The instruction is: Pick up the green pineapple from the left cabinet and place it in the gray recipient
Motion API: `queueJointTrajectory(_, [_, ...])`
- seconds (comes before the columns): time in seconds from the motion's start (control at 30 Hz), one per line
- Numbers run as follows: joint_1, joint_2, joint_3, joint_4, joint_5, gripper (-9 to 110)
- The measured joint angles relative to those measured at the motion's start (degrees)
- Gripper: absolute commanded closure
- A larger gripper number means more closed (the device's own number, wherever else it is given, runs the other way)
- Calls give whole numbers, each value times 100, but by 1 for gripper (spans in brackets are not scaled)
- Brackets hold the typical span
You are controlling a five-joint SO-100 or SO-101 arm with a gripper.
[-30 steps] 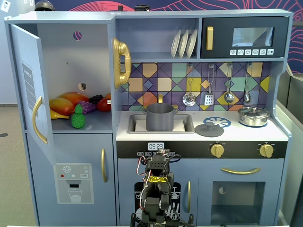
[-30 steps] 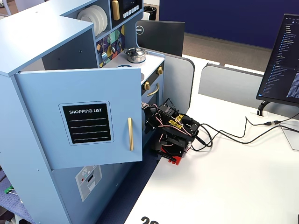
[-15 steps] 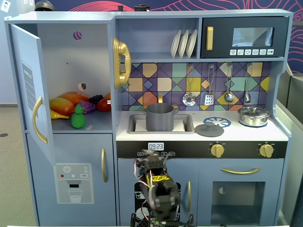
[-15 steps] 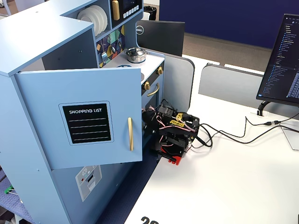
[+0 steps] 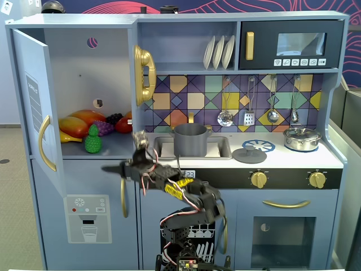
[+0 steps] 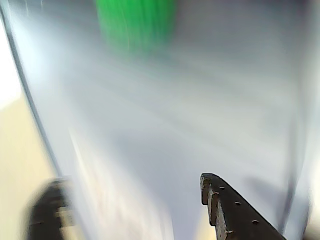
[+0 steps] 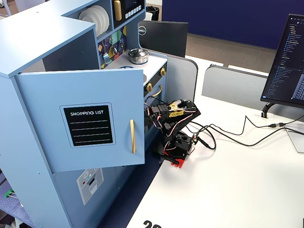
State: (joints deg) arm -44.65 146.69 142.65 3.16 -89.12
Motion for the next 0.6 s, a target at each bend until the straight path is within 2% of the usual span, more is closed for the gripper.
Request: queueJointTrajectory(0.6, [-53,-1819,-1521,-1002,-308,59])
